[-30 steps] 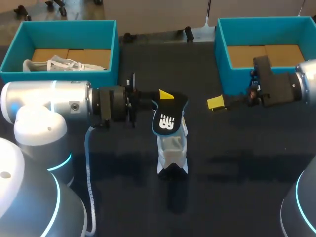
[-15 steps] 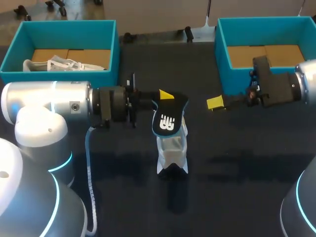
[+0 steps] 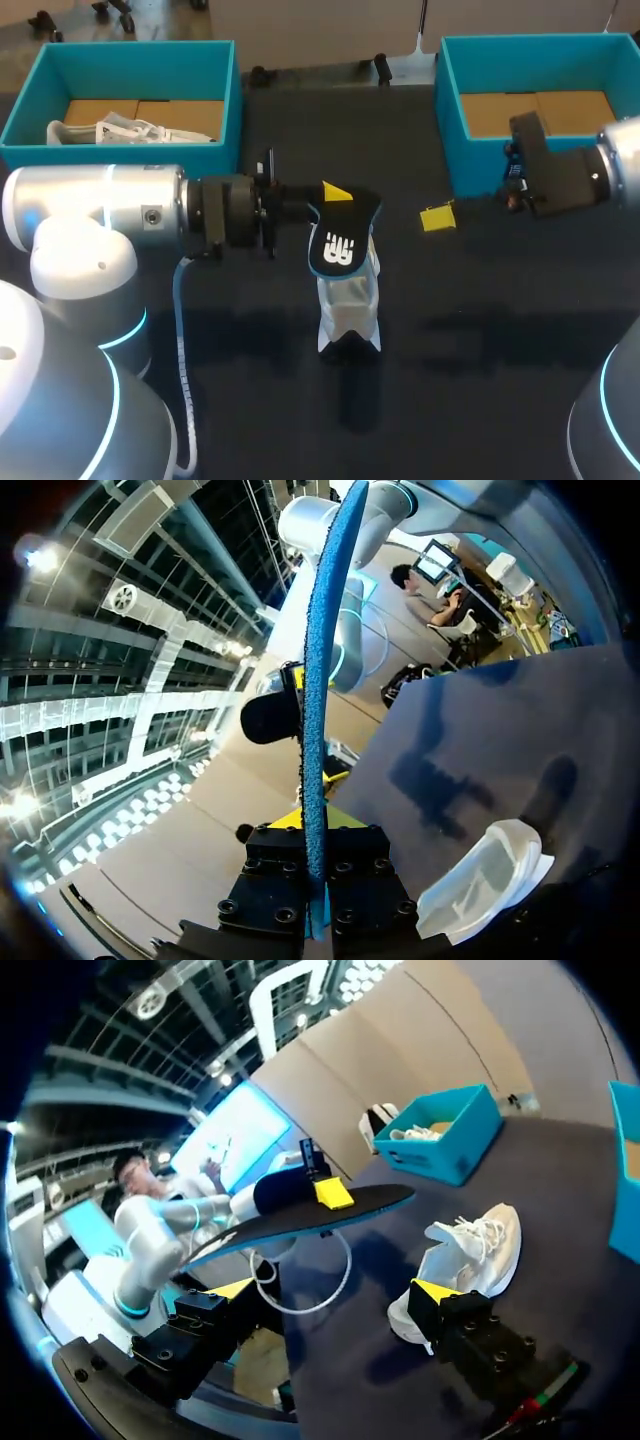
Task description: Take the shoe out of the shoebox, open the shoe tongue, remove and reinsert the insole, then place the shoe into the shoebox
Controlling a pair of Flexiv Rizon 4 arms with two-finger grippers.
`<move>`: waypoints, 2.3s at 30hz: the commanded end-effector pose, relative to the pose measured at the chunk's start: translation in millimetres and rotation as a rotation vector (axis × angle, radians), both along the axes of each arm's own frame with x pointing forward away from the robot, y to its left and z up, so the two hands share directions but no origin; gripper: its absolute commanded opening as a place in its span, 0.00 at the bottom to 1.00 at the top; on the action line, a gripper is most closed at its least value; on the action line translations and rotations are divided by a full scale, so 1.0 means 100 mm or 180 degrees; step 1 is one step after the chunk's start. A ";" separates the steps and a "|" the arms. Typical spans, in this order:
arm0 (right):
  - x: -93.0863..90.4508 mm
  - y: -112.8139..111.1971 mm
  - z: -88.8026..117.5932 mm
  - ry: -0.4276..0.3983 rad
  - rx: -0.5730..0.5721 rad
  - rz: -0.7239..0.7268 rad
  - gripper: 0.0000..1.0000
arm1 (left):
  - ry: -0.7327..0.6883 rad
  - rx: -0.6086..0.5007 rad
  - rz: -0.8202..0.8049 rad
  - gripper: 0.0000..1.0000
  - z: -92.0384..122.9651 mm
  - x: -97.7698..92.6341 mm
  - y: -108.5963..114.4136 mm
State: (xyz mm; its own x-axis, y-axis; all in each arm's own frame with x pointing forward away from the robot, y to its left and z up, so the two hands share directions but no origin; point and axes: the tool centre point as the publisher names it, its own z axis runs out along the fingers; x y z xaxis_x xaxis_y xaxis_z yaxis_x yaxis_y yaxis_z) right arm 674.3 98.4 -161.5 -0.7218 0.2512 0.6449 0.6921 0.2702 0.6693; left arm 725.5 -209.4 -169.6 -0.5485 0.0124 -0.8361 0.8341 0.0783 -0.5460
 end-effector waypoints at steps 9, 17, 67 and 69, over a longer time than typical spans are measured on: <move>0.11 -0.12 0.14 -0.0325 -0.0170 0.0822 1.00 | 0.0000 0.0013 -0.0003 0.00 0.01 0.00 -0.01; 0.12 -0.13 0.16 -0.0517 -0.0290 0.1046 1.00 | 0.0000 0.0013 -0.0003 0.00 0.01 0.00 -0.01; 0.16 -0.11 -0.18 -0.1324 -0.1533 0.1289 1.00 | 0.1607 -0.0282 -0.0344 0.00 0.10 -0.31 0.27; 0.16 -0.11 -0.18 -0.1324 -0.1533 0.1289 1.00 | 0.1619 -0.0283 -0.0329 0.00 0.08 -0.32 0.27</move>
